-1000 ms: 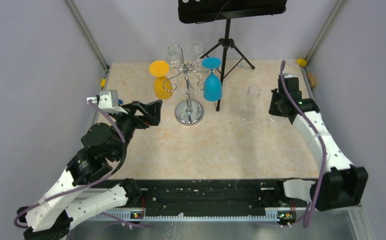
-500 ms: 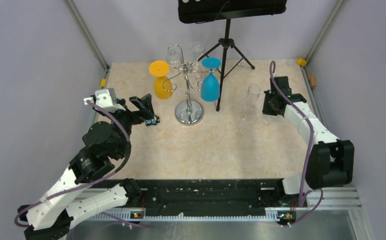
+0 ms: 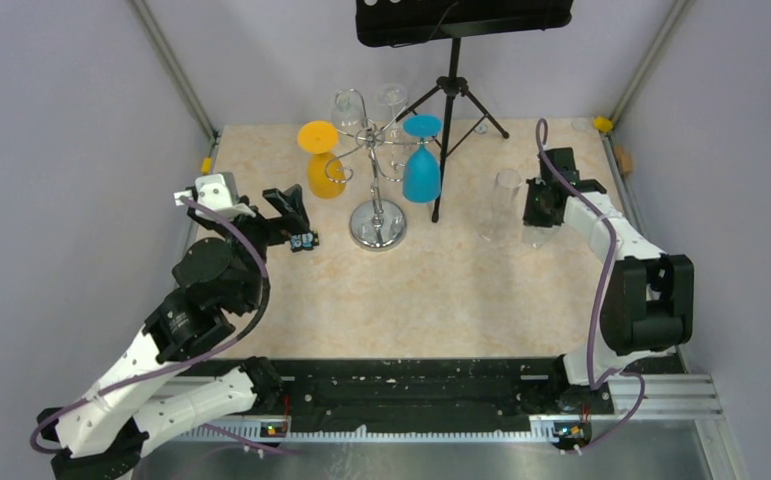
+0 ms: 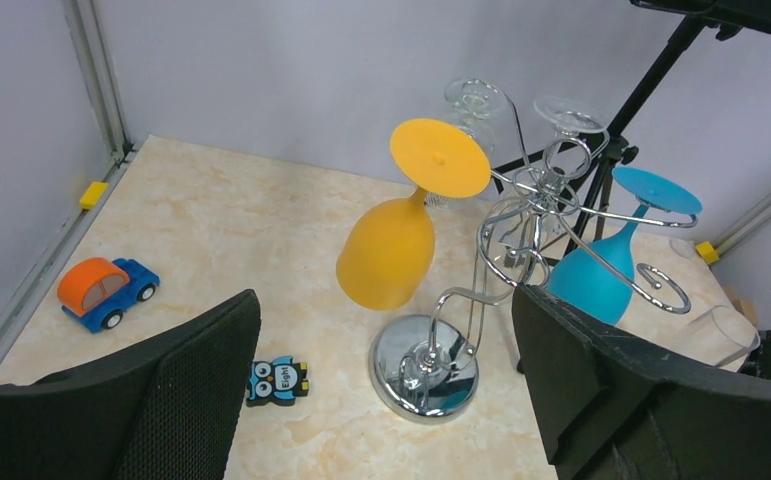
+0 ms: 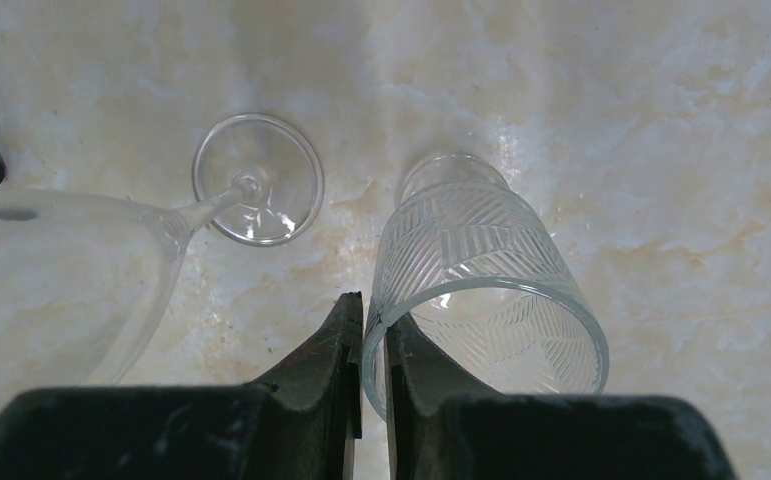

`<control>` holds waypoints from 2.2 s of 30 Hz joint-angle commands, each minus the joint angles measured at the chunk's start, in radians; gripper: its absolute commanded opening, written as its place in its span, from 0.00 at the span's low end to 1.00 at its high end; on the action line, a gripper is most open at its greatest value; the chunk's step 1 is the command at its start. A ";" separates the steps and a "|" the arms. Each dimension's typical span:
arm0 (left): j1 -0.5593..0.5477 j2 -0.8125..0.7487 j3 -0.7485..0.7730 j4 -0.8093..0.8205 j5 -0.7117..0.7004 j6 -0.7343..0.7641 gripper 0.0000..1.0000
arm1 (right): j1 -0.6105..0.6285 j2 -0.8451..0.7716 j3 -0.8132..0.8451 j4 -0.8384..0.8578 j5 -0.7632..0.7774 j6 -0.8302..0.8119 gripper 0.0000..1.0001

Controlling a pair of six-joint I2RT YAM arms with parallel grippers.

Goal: Take the wine glass off the wine glass rack

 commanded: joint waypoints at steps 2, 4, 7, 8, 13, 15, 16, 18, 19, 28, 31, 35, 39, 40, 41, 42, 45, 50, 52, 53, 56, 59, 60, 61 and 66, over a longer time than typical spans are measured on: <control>0.010 0.015 0.025 0.027 -0.013 0.008 0.99 | -0.022 0.014 0.068 0.036 -0.029 -0.025 0.00; 0.012 0.017 0.029 0.023 -0.012 0.003 0.99 | -0.022 0.016 0.079 0.034 -0.031 -0.026 0.04; 0.015 0.021 0.035 0.007 -0.002 -0.016 0.99 | -0.022 0.022 0.101 0.022 -0.027 -0.023 0.13; 0.017 0.025 0.040 -0.004 0.002 -0.024 0.99 | -0.022 0.026 0.114 0.015 -0.020 -0.021 0.16; 0.025 0.037 0.052 -0.046 0.018 -0.060 0.99 | -0.022 0.030 0.152 -0.007 0.017 -0.020 0.20; 0.029 0.038 0.052 -0.048 0.026 -0.067 0.99 | -0.023 0.037 0.170 -0.015 0.029 -0.024 0.21; 0.030 0.041 0.053 -0.049 0.029 -0.070 0.99 | -0.023 0.042 0.180 -0.024 0.030 -0.027 0.21; 0.033 0.043 0.054 -0.052 0.035 -0.076 0.99 | -0.023 0.054 0.196 -0.038 0.033 -0.030 0.21; 0.034 0.044 0.057 -0.055 0.038 -0.079 0.99 | -0.022 0.055 0.199 -0.043 0.034 -0.029 0.21; 0.214 0.107 0.133 -0.130 0.240 -0.217 0.99 | -0.021 -0.087 0.206 -0.075 0.054 0.007 0.34; 0.411 0.154 0.184 -0.164 0.486 -0.317 0.97 | -0.022 -0.184 0.191 -0.120 0.051 0.033 0.36; 0.562 0.223 0.243 -0.152 0.707 -0.381 0.96 | -0.022 -0.340 0.145 -0.144 0.031 0.057 0.41; 0.687 0.331 0.301 -0.142 0.950 -0.449 0.93 | -0.022 -0.456 0.135 -0.175 0.017 0.073 0.43; 0.710 0.356 0.305 -0.130 0.997 -0.458 0.91 | -0.022 -0.484 0.132 -0.177 0.006 0.076 0.43; 0.721 0.374 0.304 -0.113 1.021 -0.451 0.89 | -0.021 -0.510 0.127 -0.175 -0.011 0.085 0.43; 0.724 0.388 0.301 -0.101 1.020 -0.437 0.88 | -0.022 -0.533 0.121 -0.172 -0.037 0.090 0.43; 0.744 0.416 0.294 -0.104 1.005 -0.416 0.88 | -0.021 -0.592 0.104 -0.156 -0.126 0.119 0.43; 0.801 0.448 0.251 -0.060 1.094 -0.458 0.83 | -0.020 -0.681 0.032 -0.097 -0.263 0.179 0.42; 0.819 0.467 0.238 -0.042 1.145 -0.476 0.70 | -0.020 -0.706 -0.001 -0.064 -0.315 0.207 0.42; 0.827 0.470 0.227 -0.022 1.174 -0.489 0.63 | -0.020 -0.717 -0.013 -0.042 -0.340 0.219 0.42; 0.841 0.463 0.186 0.044 1.204 -0.516 0.49 | -0.020 -0.738 -0.042 -0.012 -0.401 0.248 0.41; 0.849 0.469 0.181 0.057 1.215 -0.521 0.50 | -0.020 -0.751 -0.055 -0.005 -0.420 0.262 0.40; 0.851 0.473 0.179 0.061 1.219 -0.523 0.52 | -0.020 -0.756 -0.058 -0.005 -0.424 0.265 0.40; 0.852 0.478 0.177 0.066 1.225 -0.526 0.53 | -0.020 -0.759 -0.060 -0.004 -0.428 0.266 0.40; 0.860 0.506 0.164 0.111 1.274 -0.558 0.60 | -0.020 -0.772 -0.082 0.007 -0.448 0.281 0.40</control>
